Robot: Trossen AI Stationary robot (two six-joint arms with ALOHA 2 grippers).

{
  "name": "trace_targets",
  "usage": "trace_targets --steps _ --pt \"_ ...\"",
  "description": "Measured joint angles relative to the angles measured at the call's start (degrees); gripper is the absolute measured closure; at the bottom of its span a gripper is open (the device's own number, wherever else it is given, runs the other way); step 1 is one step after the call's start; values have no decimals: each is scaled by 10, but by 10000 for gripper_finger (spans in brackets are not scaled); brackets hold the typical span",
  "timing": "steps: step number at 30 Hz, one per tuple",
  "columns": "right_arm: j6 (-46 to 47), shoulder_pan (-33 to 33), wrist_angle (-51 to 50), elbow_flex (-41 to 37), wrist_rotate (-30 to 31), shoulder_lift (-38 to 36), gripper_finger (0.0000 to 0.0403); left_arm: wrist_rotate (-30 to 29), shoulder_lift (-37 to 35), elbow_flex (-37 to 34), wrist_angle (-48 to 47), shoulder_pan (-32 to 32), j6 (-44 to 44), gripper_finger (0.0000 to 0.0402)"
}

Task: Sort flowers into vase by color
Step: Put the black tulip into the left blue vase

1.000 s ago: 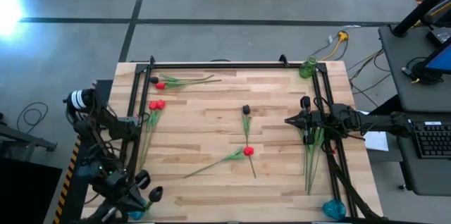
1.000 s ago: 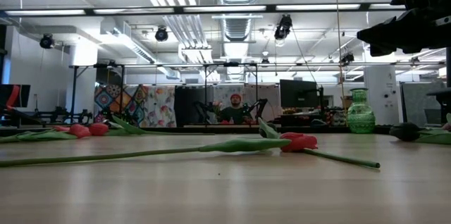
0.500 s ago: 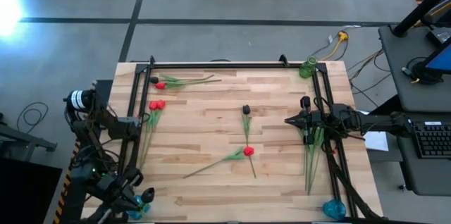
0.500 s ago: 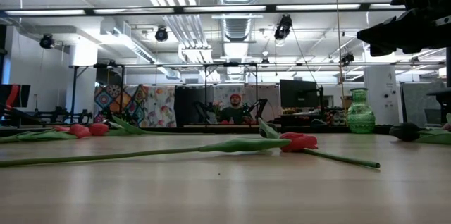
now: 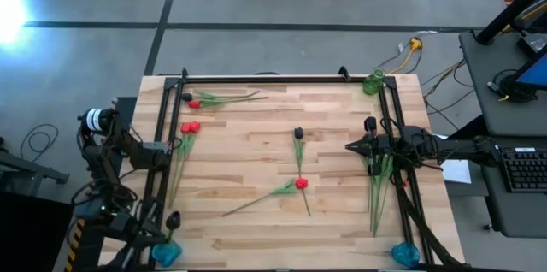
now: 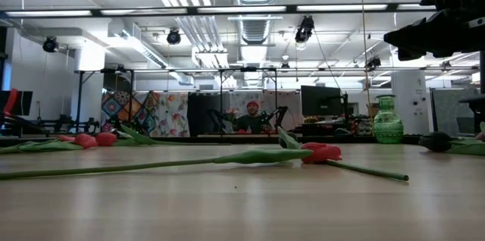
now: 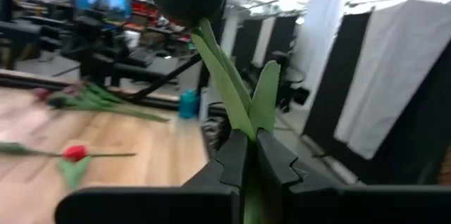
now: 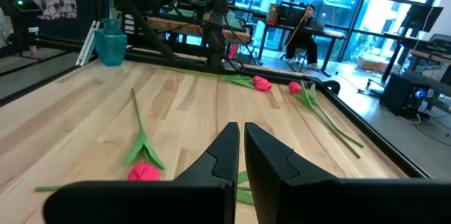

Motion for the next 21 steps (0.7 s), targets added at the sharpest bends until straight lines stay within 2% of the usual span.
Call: trace_targets --steps 6,21 --pt "0 0 0 0 0 0 385 -80 0 0 -1 -33 36 401" --pt "0 0 0 0 0 0 385 -89 -1 0 -22 -67 35 401"
